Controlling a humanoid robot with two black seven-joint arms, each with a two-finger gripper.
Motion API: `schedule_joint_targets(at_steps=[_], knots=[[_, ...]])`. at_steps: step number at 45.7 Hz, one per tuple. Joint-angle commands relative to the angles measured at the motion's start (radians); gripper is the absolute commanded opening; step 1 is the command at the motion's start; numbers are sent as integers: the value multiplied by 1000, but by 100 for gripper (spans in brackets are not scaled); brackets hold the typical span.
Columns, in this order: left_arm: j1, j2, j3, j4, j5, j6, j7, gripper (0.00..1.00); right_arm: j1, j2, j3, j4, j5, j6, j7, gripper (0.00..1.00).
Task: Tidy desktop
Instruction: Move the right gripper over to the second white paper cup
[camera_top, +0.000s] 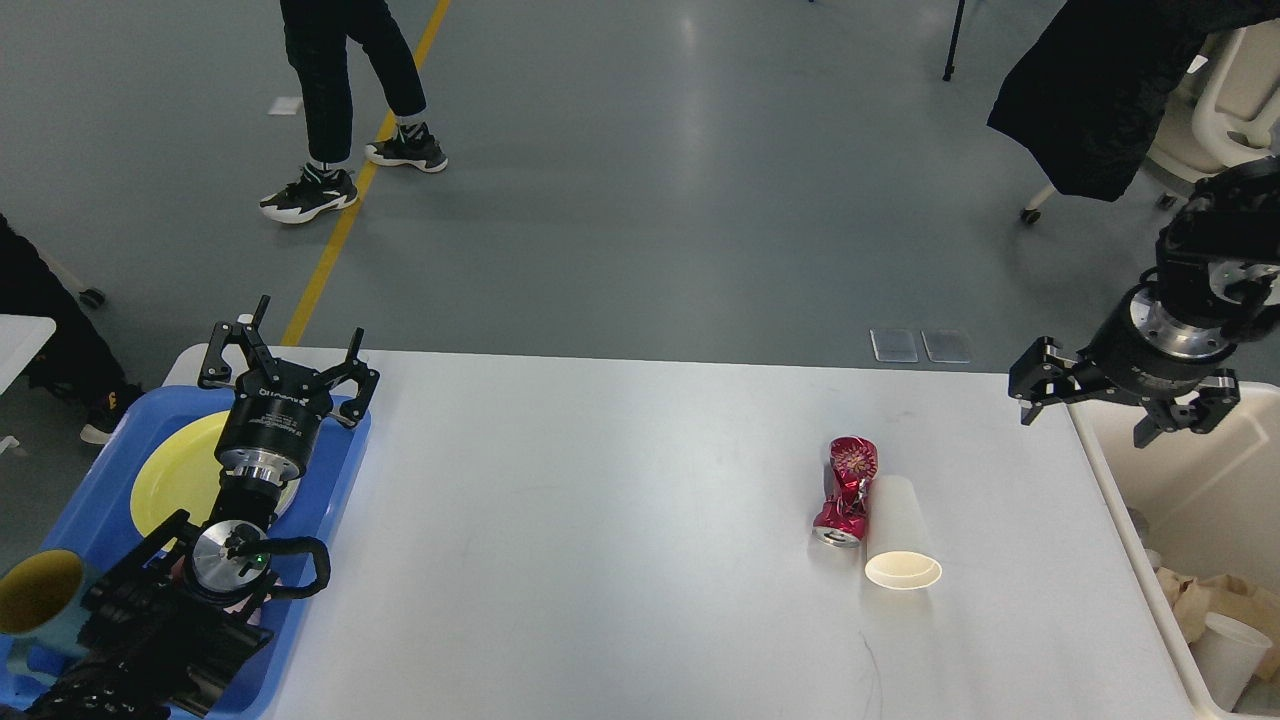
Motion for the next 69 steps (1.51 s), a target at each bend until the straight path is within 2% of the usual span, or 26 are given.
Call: schedule_joint_targets(at_steps=[1,9,28,32,40,47,59,69], knots=[[0,0,0,0,0,1,0,96,167,-13,-5,155,10,35,-2,100],[0,0,-1,0,0,1,0,96,299,-11,-11,291,30,38,-3,100],[0,0,-1,0,0,0,0,96,300,-6,1,285,28,-12,-2,100],[0,0,-1,0,0,0,0,96,248,7,2,284,27,-66,-2,100],[0,0,-1,0,0,1,0,96,94,23,7,256,22,-262,-2,100],[0,0,-1,0,0,0,0,96,-93,29,38,146,22,-336,0,100],[0,0,-1,0,0,0,0,96,-418,162,171,-113,27,-341,-2,100],[0,0,-1,0,0,1,0,96,-641,268,196,-377,28,-348,0,100]])
